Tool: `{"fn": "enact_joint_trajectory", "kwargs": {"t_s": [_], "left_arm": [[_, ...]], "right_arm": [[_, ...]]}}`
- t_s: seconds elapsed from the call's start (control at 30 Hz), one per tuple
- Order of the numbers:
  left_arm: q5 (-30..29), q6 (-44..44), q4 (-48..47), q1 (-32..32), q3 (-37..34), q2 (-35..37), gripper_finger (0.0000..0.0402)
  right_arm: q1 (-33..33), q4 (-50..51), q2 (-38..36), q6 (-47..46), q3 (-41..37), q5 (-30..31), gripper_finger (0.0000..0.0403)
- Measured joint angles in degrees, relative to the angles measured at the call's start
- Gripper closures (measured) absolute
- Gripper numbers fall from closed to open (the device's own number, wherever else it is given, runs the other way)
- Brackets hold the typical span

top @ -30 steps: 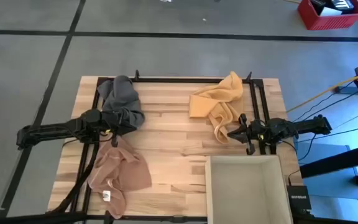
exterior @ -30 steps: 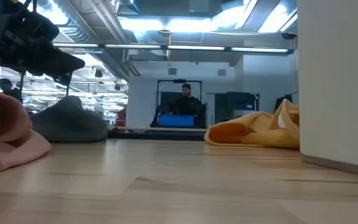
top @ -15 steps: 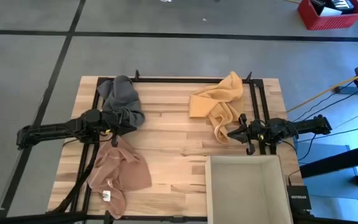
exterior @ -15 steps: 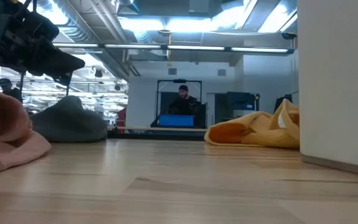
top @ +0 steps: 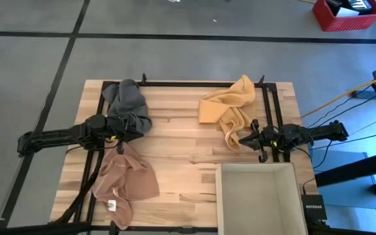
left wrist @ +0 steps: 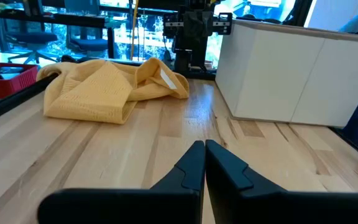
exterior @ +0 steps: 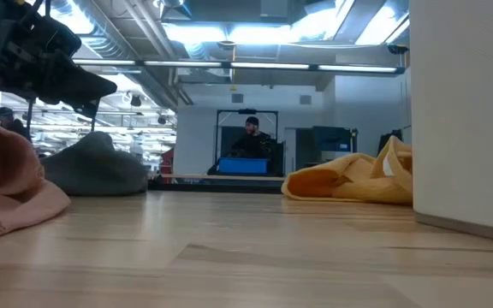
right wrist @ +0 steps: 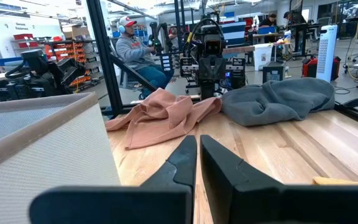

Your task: Fold towel

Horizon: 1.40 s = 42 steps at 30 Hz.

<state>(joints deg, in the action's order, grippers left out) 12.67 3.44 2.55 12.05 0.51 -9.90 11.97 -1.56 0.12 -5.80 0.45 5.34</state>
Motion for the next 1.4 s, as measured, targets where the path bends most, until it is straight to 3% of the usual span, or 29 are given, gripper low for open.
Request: {"fn": "enact_joint_trajectory", "kwargs": {"t_s": [1.03, 1.23, 1.4], "left_arm": [[-0.1, -0.15, 0.1, -0.01, 0.0, 0.0, 0.0396], [-1.25, 7.01, 7.62, -0.07, 0.0, -0.01, 0.0396], [-1.3, 12.17, 15.52, -0.05, 0.0, -0.07, 0.0396]], "right_arm": [[0.0, 0.0, 0.0, 0.0, -0.02, 0.0, 0.0377], [-0.02, -3.9, 0.02, -0.19, 0.0, 0.24, 0.0377], [0.0, -9.81, 0.02, -8.84, 0.0, 0.35, 0.0377]]}}
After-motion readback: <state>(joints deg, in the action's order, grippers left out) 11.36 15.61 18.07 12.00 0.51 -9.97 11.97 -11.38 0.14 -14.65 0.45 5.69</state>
